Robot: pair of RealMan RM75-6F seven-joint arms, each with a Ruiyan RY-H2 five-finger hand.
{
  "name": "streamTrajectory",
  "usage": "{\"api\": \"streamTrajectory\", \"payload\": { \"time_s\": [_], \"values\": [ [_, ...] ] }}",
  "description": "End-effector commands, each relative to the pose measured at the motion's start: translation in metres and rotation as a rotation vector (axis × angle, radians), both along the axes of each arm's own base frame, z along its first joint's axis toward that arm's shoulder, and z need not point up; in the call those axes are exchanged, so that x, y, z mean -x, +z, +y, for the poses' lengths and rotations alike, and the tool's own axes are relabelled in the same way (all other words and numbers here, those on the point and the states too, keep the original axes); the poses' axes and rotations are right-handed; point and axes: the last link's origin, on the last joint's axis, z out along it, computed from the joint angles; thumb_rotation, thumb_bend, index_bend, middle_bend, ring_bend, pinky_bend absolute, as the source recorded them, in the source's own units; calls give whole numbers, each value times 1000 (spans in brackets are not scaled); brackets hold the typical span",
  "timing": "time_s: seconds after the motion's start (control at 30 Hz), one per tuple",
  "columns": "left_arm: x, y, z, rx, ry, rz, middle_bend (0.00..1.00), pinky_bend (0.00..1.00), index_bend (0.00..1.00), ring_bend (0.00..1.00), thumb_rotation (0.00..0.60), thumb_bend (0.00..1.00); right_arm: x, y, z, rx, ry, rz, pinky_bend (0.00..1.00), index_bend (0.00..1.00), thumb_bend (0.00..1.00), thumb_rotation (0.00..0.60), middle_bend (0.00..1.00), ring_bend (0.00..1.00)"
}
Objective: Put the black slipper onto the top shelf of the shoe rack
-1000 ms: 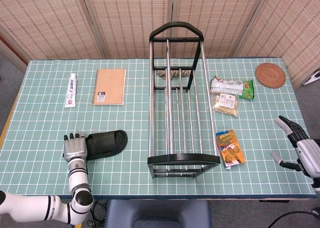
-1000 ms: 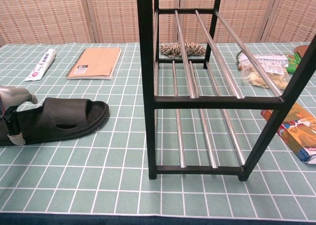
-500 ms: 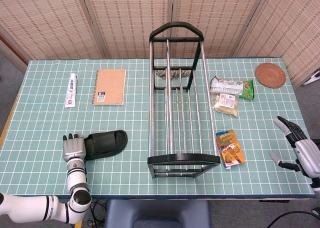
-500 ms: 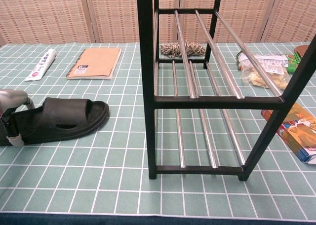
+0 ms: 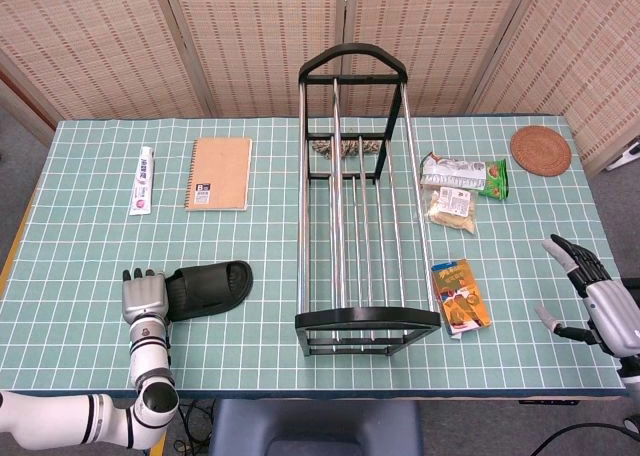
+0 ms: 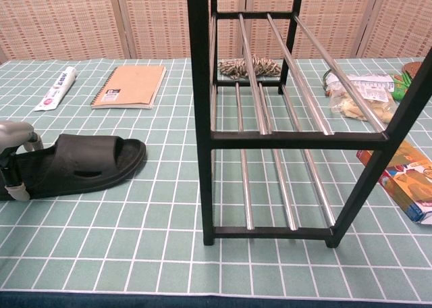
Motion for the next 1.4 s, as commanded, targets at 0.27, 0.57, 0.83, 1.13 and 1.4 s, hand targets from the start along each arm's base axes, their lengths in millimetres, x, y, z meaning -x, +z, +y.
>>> {"api": "streamTrajectory", "payload": {
  "time_s": [0.27,0.57,0.83,1.13,1.4],
  "values": [
    [-8,5,-1,4,-28,-2,163,20,290,89,600,154,1,0,0,5,-4,1,0,0,339,600,0,0],
    [-14,18,-3,6,-58,-56,175,36,307,90,600,154,2,1,-2,18,-14,8,0,0,339,600,0,0],
    [-10,30,-4,-7,-70,-103,202,62,335,110,600,154,2,0,-3,30,-22,21,0,0,340,600,0,0],
    [-3,32,-4,-13,-70,-132,252,95,377,146,600,154,1,-2,-3,29,-25,32,0,0,339,600,0,0],
    [3,35,-3,-22,-70,-171,276,113,397,161,600,154,2,-3,-3,30,-27,35,0,0,339,600,0,0]
  ]
}}
